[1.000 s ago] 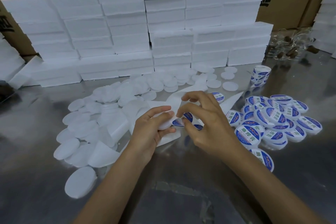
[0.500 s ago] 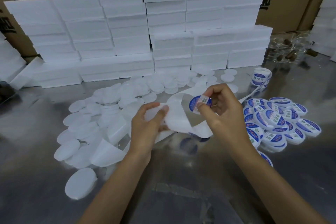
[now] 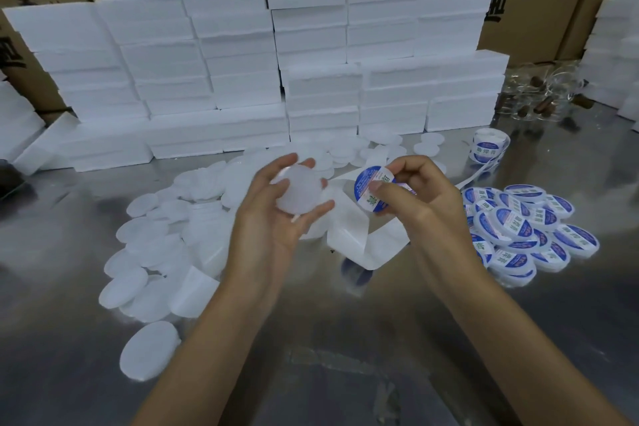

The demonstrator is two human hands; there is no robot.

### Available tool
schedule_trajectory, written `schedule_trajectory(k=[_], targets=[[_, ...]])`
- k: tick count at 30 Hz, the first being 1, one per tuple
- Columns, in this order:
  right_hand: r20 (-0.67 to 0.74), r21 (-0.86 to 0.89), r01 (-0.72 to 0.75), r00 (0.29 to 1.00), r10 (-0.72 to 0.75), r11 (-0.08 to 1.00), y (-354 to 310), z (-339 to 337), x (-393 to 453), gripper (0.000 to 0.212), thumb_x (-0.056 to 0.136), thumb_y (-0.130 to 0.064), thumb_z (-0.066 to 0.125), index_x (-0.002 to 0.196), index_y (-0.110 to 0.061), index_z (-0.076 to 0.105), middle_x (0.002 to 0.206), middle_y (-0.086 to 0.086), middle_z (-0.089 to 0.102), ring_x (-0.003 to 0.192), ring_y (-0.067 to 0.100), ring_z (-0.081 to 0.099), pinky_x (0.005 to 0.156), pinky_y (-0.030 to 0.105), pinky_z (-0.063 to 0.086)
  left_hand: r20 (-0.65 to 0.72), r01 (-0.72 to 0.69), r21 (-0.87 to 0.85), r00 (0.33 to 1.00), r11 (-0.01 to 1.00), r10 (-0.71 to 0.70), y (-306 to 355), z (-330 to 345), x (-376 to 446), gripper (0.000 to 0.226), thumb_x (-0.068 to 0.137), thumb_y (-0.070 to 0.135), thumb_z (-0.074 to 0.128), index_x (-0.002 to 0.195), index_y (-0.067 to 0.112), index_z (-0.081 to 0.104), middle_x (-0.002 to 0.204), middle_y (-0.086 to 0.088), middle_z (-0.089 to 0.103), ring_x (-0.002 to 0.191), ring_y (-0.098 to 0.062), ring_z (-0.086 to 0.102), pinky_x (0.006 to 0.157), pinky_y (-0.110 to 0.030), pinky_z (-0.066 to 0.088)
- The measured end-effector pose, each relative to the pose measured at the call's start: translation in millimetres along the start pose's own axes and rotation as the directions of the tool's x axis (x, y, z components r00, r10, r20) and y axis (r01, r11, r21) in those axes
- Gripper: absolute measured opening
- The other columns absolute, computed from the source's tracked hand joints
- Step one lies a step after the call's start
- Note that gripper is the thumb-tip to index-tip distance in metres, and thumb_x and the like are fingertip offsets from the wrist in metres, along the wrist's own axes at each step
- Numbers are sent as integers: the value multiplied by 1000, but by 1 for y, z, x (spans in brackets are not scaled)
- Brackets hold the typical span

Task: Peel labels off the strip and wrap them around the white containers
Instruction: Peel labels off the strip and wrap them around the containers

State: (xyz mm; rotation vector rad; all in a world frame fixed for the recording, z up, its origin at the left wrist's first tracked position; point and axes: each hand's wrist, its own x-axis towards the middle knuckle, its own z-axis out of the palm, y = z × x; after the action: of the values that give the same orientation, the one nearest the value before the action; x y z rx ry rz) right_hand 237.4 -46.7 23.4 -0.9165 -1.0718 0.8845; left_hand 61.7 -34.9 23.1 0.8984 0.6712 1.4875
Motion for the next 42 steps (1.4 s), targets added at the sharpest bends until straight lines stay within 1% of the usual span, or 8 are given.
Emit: schedule_trajectory(k=[7, 17, 21, 27, 30, 34, 39, 42], targets=[[108, -105, 137, 986, -126, 985, -7, 21, -19, 29, 79, 0, 77, 92, -18, 59, 85, -8, 69, 77, 17, 71, 68, 29, 57, 189, 191, -105, 967, 976, -169, -14, 10, -10, 47, 104, 39, 37, 124, 3, 62, 124, -22, 68, 116, -37, 66, 95, -46, 56], [116, -319, 221, 974, -194, 922, 5, 23, -21, 31, 78, -7, 77, 91, -27, 57, 85, -13, 66, 74, 10, 65, 64, 17, 51, 141, 146, 18, 979, 989, -147, -17, 15, -15, 51, 98, 43, 42, 125, 6, 64, 119, -19, 70, 106, -32, 69, 97, -46, 55], [113, -413, 266, 964, -241, 871, 9, 23, -22, 30, 79, -12, 78, 93, -28, 56, 86, -14, 66, 76, 7, 64, 62, 12, 48, 121, 113, 68, 985, 991, -120, -17, 20, -17, 63, 80, 48, 62, 127, 5, 62, 126, -19, 66, 111, -32, 67, 96, -44, 56], [110, -592, 301, 949, -295, 748, 14, 22, -22, 30, 77, -34, 77, 101, -34, 59, 110, -19, 51, 94, -3, 57, 62, 11, 43, 111, 92, 92, 989, 992, -102, -17, 18, -18, 55, 88, 41, 49, 127, 5, 61, 126, -16, 67, 117, -38, 64, 98, -47, 56], [87, -631, 285, 950, -299, 722, 15, 19, -20, 41, 73, -45, 77, 111, -40, 62, 121, -16, 42, 108, 2, 51, 69, 18, 46, 123, 102, 20, 987, 995, -104, -13, 20, -19, 56, 83, 38, 55, 127, 3, 61, 131, -21, 63, 115, -37, 66, 92, -44, 59], [76, -649, 261, 957, -281, 715, 14, 16, -17, 87, 68, -59, 75, 142, -43, 32, 129, -18, 37, 112, 2, 48, 71, 21, 47, 144, 220, -171, 970, 961, -196, -11, 18, -16, 53, 97, 35, 45, 135, -2, 52, 130, -23, 64, 120, -45, 61, 95, -49, 55], [150, -748, 229, 973, -178, 623, 21, 15, -17, 74, 68, -85, 49, 128, -42, 44, 113, -27, 51, 100, -7, 46, 73, 10, 34, 220, 267, -157, 948, 951, -230, -15, 17, -17, 52, 100, 38, 39, 131, 0, 55, 131, -25, 63, 118, -44, 63, 94, -46, 57], [142, -785, 193, 981, -133, 589, 22, 14, -15, 69, 65, -89, 42, 115, -42, 52, 92, -25, 61, 85, -2, 55, 69, 18, 40, 236, 268, -117, 943, 956, -235, -17, 18, -18, 49, 97, 38, 43, 125, 2, 60, 125, -25, 67, 114, -41, 67, 90, -44, 59]])
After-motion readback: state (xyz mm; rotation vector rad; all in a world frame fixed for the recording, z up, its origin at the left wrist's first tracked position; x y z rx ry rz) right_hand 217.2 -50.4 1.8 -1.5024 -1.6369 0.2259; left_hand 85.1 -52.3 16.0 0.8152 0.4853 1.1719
